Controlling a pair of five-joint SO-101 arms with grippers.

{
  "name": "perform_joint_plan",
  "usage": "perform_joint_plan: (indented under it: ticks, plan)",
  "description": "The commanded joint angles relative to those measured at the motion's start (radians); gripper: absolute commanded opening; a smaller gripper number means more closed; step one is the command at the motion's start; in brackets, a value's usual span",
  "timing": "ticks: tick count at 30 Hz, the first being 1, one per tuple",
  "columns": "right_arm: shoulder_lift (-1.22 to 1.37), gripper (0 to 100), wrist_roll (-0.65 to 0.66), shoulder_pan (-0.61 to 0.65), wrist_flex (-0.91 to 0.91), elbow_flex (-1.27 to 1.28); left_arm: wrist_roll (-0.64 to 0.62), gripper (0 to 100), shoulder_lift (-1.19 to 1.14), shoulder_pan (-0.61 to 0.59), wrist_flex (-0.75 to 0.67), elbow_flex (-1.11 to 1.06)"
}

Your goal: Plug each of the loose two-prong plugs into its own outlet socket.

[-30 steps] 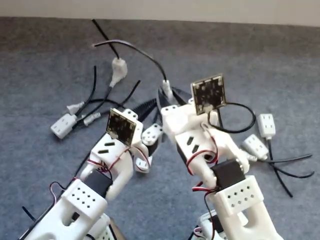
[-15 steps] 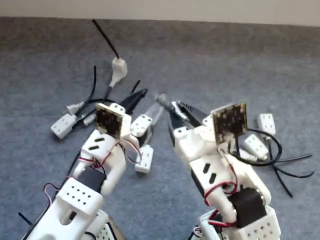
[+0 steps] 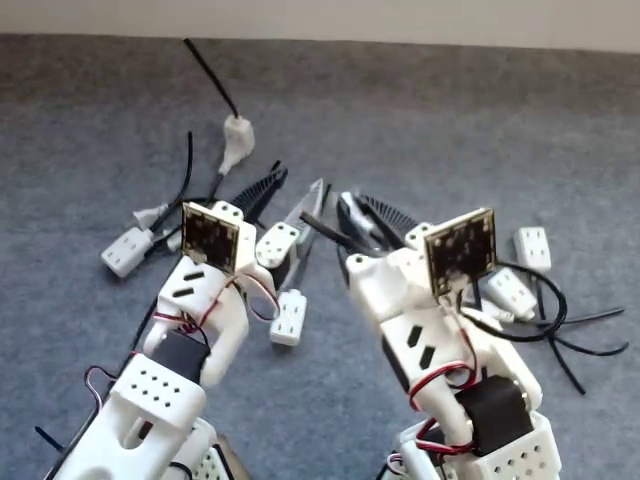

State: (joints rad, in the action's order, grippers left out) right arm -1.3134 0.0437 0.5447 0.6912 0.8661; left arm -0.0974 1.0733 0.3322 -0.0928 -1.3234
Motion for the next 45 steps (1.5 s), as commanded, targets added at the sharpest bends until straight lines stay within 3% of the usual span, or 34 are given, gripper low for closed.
perform_joint_plan:
  ticks: [1, 12, 23, 32, 37, 45]
  plan:
    - [0.038, 0.6, 0.034, 0.005, -0.097, -0.03, 0.003, 16, 0.004, 0.031, 0.018, 0.015]
    - [0.197, 0.6, 0.026, 0.134, -0.114, -0.062, 0.005, 16, 0.01, 0.076, 0.021, 0.007]
    - [0.13, 1.0, 0.031, 0.139, -0.082, 0.068, 0.0, 16, 0.012, -0.002, 0.018, 0.024]
    - [0.084, 1.2, 0.034, 0.134, -0.081, 0.093, 0.003, 16, 0.012, 0.001, 0.006, 0.03]
    - [0.084, 11.0, 0.028, 0.134, -0.079, 0.091, 0.003, 16, 0.012, 0.001, -0.057, 0.025]
    - [0.084, 11.1, 0.032, 0.139, -0.079, 0.087, 0.003, 16, 0.012, 0.002, -0.058, 0.048]
